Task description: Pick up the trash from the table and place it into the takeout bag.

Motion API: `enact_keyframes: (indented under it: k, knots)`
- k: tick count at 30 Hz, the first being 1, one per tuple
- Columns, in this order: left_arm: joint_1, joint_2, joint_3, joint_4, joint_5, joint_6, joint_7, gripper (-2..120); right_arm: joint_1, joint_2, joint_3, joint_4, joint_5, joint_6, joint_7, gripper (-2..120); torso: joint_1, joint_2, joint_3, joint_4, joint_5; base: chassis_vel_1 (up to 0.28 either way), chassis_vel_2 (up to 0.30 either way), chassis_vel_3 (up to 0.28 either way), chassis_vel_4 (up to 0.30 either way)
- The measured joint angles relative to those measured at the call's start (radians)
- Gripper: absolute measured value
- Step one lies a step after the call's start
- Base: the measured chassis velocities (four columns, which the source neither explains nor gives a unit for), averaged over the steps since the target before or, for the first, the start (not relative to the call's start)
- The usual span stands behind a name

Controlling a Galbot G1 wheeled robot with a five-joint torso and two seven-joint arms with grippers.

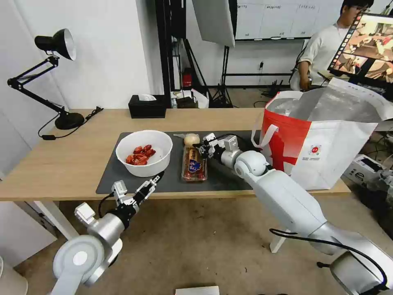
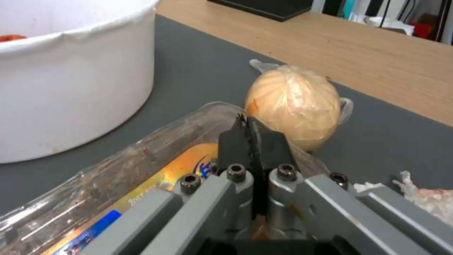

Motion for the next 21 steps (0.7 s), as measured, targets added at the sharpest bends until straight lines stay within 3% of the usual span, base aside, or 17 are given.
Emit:
enact_keyframes:
  k: [8, 21]
  knots:
    - [-0.096, 0.005, 0.084, 0.052, -0.01, 0.0, -0.03, 100, -0.001, -0.011, 0.01, 0.003, 0.003, 0.0, 0.005, 0, 0.0, 0.0, 0.0, -0.0001, 0.0, 0.0, 0.0, 0.0, 0.0]
    - [-0.137, -0.02, 0.143, 0.098, -0.008, 0.0, -0.037, 100, -0.013, -0.02, 0.012, 0.015, 0.004, -0.001, 0.005, 0, 0.0, 0.0, 0.0, 0.0, 0.0001, 0.0, 0.0, 0.0, 0.0]
